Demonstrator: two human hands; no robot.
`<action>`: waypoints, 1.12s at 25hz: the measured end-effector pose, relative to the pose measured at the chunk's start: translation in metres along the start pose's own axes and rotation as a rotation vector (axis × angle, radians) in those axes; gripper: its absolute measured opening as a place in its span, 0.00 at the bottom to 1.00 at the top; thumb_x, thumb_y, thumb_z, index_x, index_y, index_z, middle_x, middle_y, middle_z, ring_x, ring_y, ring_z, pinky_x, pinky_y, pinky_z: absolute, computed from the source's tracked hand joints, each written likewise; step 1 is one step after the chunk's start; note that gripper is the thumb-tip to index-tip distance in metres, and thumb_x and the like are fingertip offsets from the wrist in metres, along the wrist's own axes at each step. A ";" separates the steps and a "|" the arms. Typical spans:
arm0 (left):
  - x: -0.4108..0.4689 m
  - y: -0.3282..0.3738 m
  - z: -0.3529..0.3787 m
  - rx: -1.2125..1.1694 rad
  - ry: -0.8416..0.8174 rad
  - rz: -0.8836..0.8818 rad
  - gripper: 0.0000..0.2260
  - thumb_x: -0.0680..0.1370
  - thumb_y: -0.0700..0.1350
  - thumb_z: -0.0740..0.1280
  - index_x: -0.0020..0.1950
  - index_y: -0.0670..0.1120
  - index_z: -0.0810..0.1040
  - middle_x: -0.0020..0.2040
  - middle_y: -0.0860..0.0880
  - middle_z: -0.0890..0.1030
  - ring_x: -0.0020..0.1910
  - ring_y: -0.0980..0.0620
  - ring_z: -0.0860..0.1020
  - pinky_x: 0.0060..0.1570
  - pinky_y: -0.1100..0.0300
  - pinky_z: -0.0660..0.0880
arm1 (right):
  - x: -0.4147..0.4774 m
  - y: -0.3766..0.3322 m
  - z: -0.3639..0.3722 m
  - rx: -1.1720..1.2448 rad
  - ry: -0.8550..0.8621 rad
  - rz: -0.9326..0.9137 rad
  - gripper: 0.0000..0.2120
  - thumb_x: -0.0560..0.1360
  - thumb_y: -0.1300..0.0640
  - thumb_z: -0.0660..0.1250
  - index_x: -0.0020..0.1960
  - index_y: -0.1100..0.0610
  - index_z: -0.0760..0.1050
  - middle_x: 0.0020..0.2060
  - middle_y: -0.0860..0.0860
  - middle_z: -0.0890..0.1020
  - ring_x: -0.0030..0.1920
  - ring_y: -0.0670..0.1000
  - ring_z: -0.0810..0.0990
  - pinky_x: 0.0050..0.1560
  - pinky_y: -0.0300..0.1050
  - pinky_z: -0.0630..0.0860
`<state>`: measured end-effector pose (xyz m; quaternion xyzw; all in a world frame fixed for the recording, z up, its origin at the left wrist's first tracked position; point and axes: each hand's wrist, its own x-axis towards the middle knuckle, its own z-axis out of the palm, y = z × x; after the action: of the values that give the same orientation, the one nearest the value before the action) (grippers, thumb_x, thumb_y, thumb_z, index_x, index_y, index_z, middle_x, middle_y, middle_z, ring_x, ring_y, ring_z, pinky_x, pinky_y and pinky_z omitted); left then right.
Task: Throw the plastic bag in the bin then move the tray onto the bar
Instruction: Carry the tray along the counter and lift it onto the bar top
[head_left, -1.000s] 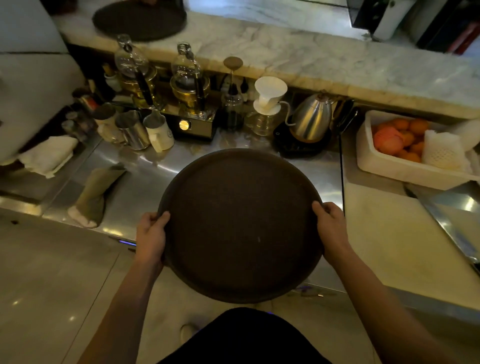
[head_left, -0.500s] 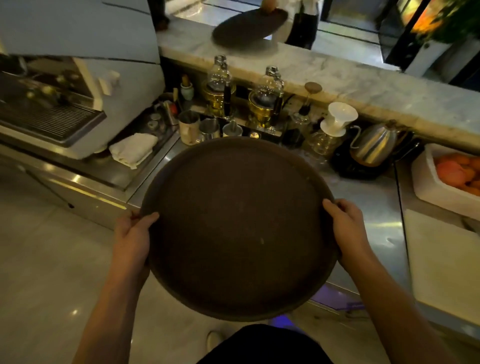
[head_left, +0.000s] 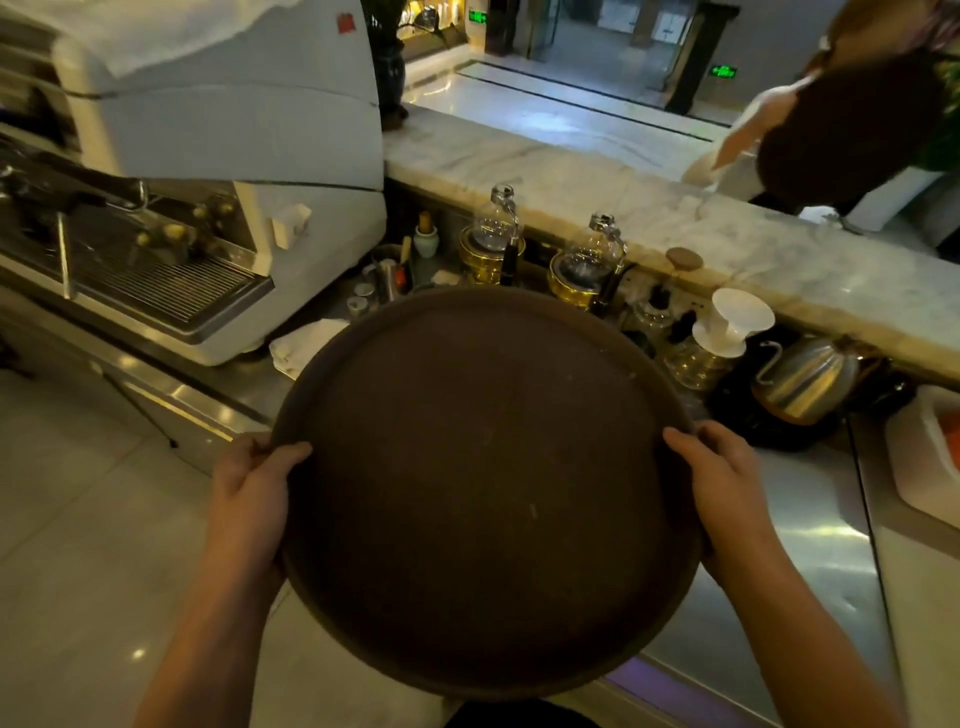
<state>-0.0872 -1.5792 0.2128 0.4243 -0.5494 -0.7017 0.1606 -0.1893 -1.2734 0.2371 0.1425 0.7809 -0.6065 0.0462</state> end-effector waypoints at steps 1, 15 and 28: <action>0.006 0.005 0.005 0.005 0.001 0.004 0.05 0.75 0.44 0.67 0.50 0.50 0.77 0.51 0.43 0.81 0.52 0.41 0.80 0.54 0.42 0.76 | 0.008 -0.003 0.001 0.010 -0.009 0.001 0.08 0.77 0.57 0.63 0.52 0.59 0.77 0.47 0.58 0.81 0.48 0.57 0.81 0.50 0.56 0.77; 0.090 0.136 0.138 0.147 -0.094 0.245 0.04 0.78 0.43 0.63 0.46 0.46 0.77 0.45 0.44 0.79 0.45 0.46 0.79 0.43 0.54 0.75 | 0.132 -0.106 -0.001 0.173 0.043 -0.084 0.04 0.76 0.61 0.63 0.49 0.57 0.76 0.45 0.55 0.81 0.45 0.53 0.81 0.39 0.46 0.74; 0.313 0.261 0.308 0.152 -0.281 0.278 0.05 0.77 0.39 0.64 0.52 0.42 0.76 0.44 0.43 0.80 0.39 0.48 0.80 0.31 0.58 0.74 | 0.341 -0.238 0.094 0.083 0.222 -0.128 0.06 0.78 0.61 0.62 0.52 0.62 0.75 0.49 0.60 0.81 0.49 0.57 0.81 0.52 0.56 0.79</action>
<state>-0.5720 -1.6906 0.3298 0.2532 -0.6709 -0.6816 0.1454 -0.5903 -1.3599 0.3512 0.1603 0.7628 -0.6206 -0.0852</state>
